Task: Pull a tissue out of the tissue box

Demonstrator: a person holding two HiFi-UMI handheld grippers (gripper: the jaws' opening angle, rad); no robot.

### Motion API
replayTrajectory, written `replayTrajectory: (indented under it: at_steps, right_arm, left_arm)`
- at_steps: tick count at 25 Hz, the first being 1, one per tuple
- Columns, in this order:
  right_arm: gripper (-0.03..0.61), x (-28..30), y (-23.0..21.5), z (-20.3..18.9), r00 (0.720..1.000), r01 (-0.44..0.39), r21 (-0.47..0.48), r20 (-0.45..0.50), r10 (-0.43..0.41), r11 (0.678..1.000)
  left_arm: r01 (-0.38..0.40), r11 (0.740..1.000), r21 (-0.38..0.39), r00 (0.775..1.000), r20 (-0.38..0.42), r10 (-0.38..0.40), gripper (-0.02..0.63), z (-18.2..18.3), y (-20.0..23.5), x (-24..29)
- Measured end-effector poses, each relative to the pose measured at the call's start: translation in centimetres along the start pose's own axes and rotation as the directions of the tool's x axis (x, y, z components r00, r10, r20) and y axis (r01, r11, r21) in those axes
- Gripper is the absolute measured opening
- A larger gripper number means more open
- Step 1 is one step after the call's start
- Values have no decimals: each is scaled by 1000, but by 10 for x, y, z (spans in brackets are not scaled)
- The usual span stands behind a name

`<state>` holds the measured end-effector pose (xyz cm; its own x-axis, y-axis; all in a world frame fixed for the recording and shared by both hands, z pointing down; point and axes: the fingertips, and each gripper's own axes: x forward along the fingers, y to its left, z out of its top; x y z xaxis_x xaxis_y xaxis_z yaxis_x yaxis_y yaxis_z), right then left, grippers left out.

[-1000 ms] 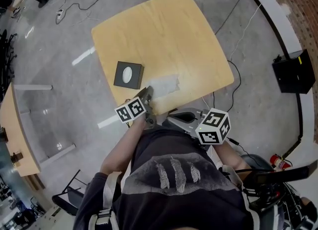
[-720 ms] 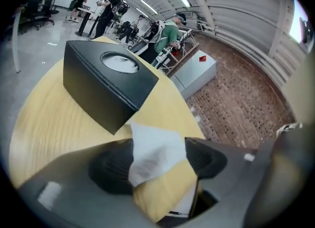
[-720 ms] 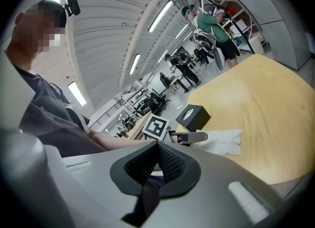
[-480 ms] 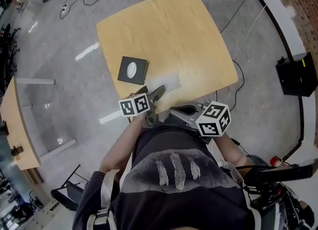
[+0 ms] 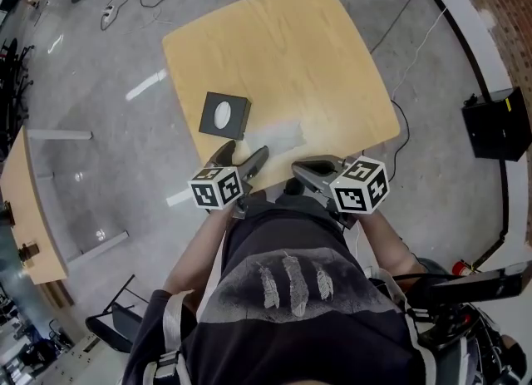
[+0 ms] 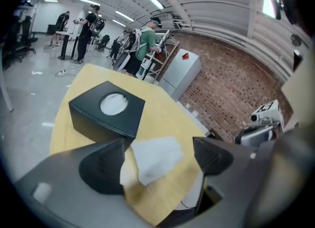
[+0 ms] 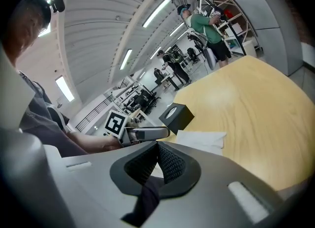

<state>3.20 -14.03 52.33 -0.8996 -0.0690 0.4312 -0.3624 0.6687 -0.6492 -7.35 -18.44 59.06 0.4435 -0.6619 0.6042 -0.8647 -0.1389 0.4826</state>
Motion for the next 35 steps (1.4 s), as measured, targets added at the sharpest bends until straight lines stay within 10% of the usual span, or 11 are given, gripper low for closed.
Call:
replayTrajectory:
  at_steps: [19,27,31,33,35]
  right_arm:
    - [-2,-9,8,0,996,17,59,88,-22,998]
    - [-2,-24,9,9,992,-33,51,124,26,998]
    - [-2,-24,16,26,984,-94,59,160,84,994]
    - [-2,-17,26,36,975,-132,60,188,119,989]
    - [-2,-13,37,46,961,-174,51,226,158,983]
  left_arm:
    - [70,981,181,998,-15,-69,324,14,-17,-6]
    - [48,971,236,989,122,-78,284,49,-45,-28]
    - [88,973,215,967,216,-135,176,83,-67,-52]
    - [121,966,229,956,234,-176,3,90,-78,-66]
    - [116,959,260,956,232,-179,2,91,-83,-76]
